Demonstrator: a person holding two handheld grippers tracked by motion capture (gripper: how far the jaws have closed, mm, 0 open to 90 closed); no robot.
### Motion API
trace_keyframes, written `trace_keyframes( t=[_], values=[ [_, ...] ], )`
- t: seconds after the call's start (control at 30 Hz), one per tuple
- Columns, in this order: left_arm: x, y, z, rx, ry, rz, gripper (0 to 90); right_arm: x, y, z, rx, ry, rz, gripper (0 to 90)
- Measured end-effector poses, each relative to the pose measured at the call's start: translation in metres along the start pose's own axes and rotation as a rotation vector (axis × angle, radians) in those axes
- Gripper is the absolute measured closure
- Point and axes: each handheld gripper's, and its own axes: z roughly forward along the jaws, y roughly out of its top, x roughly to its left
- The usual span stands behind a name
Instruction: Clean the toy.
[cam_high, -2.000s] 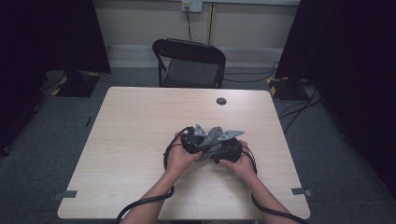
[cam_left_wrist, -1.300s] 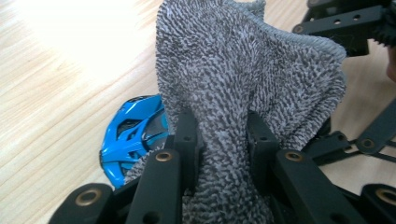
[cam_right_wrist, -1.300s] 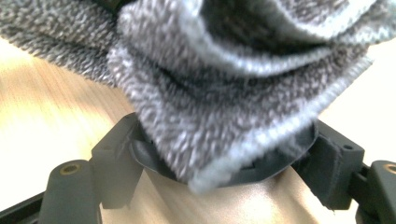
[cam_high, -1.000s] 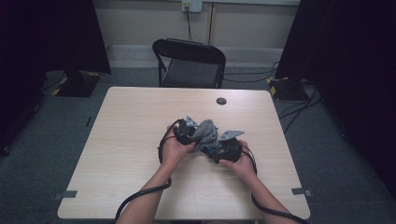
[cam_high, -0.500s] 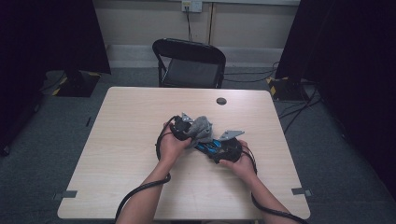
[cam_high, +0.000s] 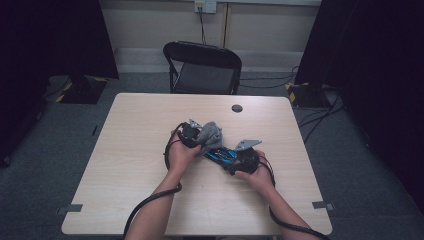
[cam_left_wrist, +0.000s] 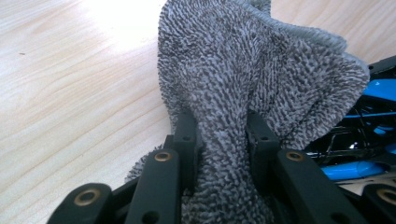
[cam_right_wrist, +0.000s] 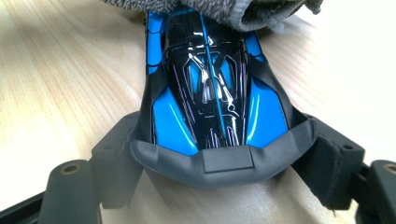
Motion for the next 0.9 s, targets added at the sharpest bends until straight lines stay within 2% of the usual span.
trace_keyframes(
  t=[0.17, 0.3, 0.67, 0.9],
  values=[
    [0.004, -0.003, 0.001, -0.013, 0.003, -0.028, 71.0, 0.000, 0.000, 0.000, 0.000, 0.000, 0.000, 23.7],
    [0.008, -0.005, 0.000, -0.010, 0.023, -0.027, 71.0, 0.000, 0.000, 0.000, 0.000, 0.000, 0.000, 23.8],
    [0.015, -0.007, 0.002, -0.010, 0.033, -0.051, 71.0, 0.000, 0.000, 0.000, 0.000, 0.000, -0.001, 23.8],
    [0.019, -0.007, 0.002, 0.000, 0.035, -0.040, 71.0, 0.000, 0.000, 0.000, 0.000, 0.000, -0.001, 23.8]
  ],
)
